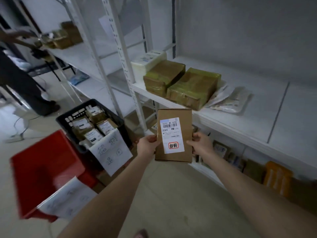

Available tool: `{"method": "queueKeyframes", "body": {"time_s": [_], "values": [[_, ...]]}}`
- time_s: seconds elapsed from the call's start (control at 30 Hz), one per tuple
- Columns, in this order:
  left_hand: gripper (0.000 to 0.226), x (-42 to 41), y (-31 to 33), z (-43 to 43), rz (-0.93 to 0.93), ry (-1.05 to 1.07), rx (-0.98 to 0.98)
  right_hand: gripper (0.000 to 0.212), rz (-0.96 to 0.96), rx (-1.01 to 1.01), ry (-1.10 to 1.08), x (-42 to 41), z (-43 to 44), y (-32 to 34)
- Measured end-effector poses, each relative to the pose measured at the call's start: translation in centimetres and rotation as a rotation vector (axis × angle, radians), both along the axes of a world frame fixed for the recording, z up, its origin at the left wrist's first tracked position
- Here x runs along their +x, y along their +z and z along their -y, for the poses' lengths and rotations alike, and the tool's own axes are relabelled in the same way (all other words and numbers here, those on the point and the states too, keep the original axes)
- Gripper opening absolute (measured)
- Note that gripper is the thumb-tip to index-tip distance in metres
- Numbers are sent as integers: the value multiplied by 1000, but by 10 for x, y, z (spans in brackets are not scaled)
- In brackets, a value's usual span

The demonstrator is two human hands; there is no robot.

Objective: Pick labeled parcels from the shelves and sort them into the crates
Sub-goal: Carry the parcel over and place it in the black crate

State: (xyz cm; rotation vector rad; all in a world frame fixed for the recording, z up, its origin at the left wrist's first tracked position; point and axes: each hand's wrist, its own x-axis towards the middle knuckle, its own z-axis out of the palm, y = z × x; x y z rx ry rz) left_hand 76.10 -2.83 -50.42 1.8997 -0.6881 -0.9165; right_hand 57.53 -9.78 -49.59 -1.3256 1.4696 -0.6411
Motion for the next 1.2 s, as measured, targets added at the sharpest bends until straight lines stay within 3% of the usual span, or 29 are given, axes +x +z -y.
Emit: {"method": "queueKeyframes", "body": {"time_s": [0.3,0.47,0.6,0.83,1.0,1.2], "values": [[20,190,-19,-37,-45,200,81,30,-105,7,202,219,-3,-23],[34,298,-30,-57,35,245,136,23,-94,17,319,331,-9,-36],[46,349,-41,-61,-5,290,159,25,-131,48,399,393,3,-46],[47,427,-63,-18,-1,371,187,37,-253,16,550,498,56,-66],[47,501,-87,36,113,426,267,35,-260,14,670,594,110,-91],[40,586,-123,89,68,534,342,47,-353,38,825,703,166,-135]]}}
